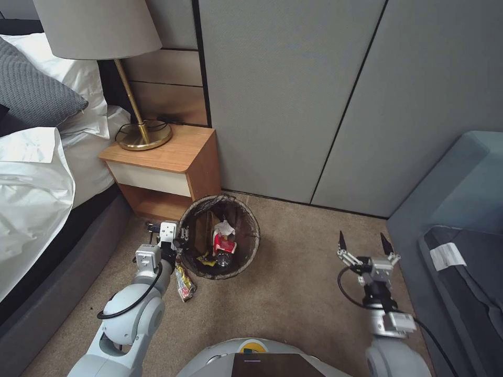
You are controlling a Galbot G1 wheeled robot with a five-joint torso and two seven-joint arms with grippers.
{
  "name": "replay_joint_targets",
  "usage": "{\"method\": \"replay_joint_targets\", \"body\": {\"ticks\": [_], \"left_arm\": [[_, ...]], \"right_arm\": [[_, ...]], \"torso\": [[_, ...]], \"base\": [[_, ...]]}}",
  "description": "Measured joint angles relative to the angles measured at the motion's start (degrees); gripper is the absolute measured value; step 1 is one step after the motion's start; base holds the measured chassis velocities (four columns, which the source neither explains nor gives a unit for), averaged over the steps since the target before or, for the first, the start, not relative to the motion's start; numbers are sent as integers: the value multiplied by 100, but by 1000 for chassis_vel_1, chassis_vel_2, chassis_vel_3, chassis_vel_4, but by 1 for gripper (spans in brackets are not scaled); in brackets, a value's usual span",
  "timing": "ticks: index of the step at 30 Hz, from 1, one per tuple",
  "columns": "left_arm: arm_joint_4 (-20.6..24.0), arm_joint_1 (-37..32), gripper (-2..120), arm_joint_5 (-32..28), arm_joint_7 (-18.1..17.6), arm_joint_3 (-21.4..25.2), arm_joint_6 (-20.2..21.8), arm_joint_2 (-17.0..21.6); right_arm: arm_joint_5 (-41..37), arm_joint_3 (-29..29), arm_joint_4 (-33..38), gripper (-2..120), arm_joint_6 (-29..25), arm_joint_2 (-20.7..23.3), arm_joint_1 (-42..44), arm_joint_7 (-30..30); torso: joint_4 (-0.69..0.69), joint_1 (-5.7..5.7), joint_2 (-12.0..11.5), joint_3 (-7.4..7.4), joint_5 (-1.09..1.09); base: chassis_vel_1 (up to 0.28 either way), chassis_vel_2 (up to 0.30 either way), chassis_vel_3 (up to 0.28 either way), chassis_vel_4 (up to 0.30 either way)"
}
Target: Pick up the trash bin, then pick up the garbage from the floor and place it into the trash bin.
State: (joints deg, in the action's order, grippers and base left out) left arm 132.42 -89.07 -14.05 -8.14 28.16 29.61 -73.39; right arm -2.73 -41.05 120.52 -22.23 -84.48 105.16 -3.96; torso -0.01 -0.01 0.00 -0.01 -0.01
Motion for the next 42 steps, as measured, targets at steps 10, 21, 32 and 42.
{"method": "replay_joint_targets", "body": {"ticks": [10, 21, 32, 42], "left_arm": [[159, -211, 5, 13, 55, 7, 148, -11], [319, -377, 5, 81, 89, 11, 197, -72], [236, -462, 5, 146, 137, 23, 40, -94], [237, -429, 5, 128, 130, 39, 39, -100]], "right_arm": [[-40, -286, 292, 100, -422, -470, 517, 383], [-302, -415, 563, 100, -264, -571, 656, 737], [-299, -364, 663, 100, -105, -606, 648, 743], [-283, -305, 690, 100, 23, -604, 582, 762]], "torso": [[1, 0, 0, 0, 0], [1, 0, 0, 0, 1], [1, 0, 0, 1, 1], [1, 0, 0, 1, 0]], "base": [[0, 0, 0, 0], [0, 0, 0, 0], [13, 14, 12, 14], [58, 60, 48, 54]]}}
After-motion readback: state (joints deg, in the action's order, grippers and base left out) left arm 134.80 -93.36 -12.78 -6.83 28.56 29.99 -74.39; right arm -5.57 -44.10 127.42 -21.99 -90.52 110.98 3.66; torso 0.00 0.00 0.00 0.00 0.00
